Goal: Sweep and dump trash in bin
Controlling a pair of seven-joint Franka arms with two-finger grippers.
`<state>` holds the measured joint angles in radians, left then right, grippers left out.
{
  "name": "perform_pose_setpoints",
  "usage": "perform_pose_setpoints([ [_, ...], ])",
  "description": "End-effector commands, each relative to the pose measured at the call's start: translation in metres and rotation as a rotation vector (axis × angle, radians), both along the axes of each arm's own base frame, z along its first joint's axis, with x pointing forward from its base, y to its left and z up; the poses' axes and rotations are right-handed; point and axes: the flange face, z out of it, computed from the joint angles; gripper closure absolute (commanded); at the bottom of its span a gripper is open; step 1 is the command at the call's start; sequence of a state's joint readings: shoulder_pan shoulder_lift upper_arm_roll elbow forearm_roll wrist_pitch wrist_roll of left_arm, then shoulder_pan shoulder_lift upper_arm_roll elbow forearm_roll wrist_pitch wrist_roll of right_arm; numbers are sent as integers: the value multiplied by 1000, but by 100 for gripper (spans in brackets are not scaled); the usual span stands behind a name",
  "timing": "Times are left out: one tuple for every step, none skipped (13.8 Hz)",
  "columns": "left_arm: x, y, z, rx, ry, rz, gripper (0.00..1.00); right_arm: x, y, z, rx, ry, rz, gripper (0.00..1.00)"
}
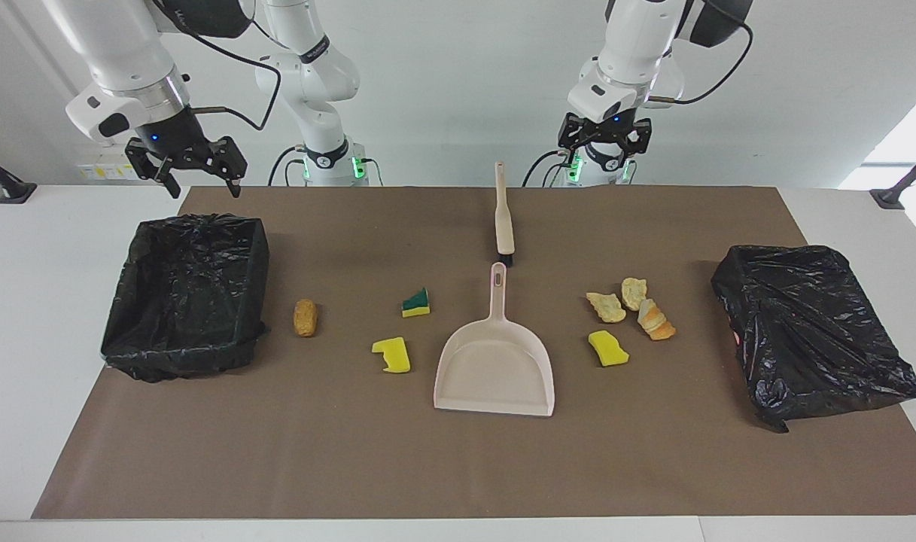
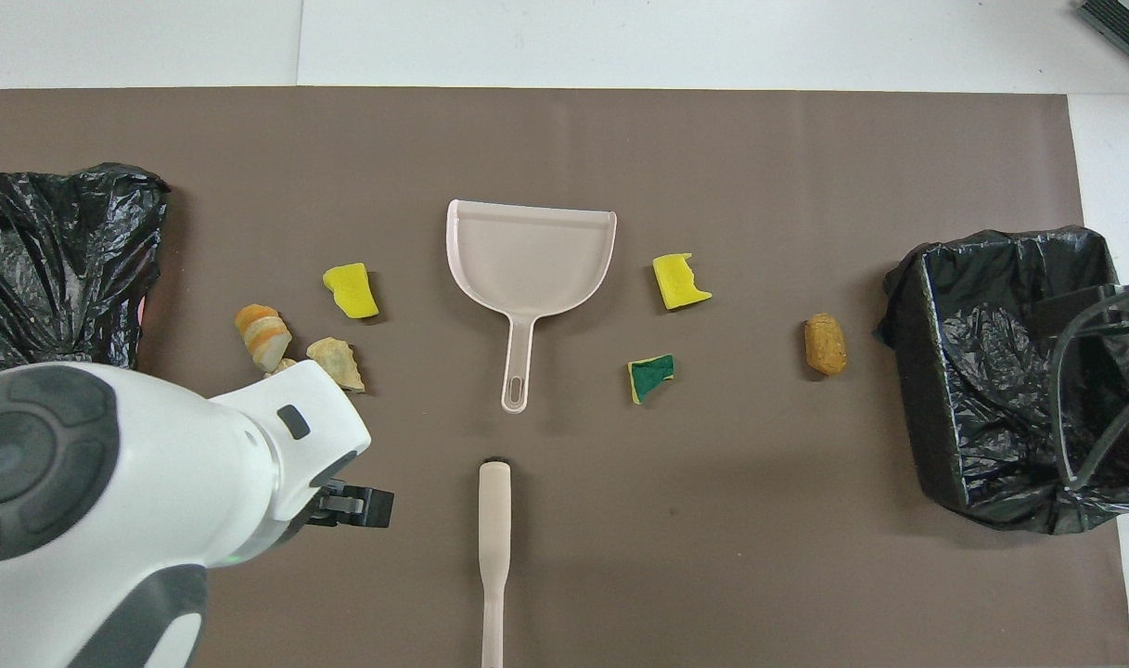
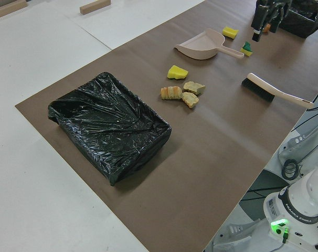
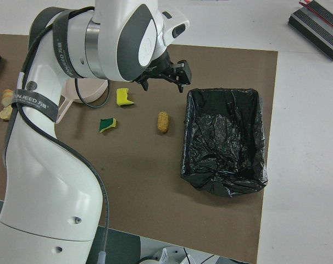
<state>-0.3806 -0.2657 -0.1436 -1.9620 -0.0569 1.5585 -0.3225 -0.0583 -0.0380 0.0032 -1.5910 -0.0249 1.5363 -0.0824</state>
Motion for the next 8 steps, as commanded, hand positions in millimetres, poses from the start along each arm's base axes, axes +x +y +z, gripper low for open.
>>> perform_pose_setpoints([
  [-30,-18,-26,-23,22,44,0,-5,-1,3,2,6,-17,0],
  [-41,-28,-35,-32,4,62,0,-5,-4,3,0,12,-13,0],
  [-54,-40,-45,-37,-14,69,0,-6,-6,3,-1,11,-20,0],
  [-65,-46,-54,-39,-25,67,0,-5,-6,2,0,12,-17,0],
  [-77,-56,-66,-34,-21,53,0,-10,-3,2,-1,12,-11,0],
  [-93,-70,-83,-27,-21,50,0,-14,1,-2,-1,8,-9,0],
  [-104,-78,-97,-26,-29,64,0,-11,9,-6,-2,0,-1,0],
  [-116,-85,-117,-12,-21,64,0,-10,18,-14,0,10,13,0],
])
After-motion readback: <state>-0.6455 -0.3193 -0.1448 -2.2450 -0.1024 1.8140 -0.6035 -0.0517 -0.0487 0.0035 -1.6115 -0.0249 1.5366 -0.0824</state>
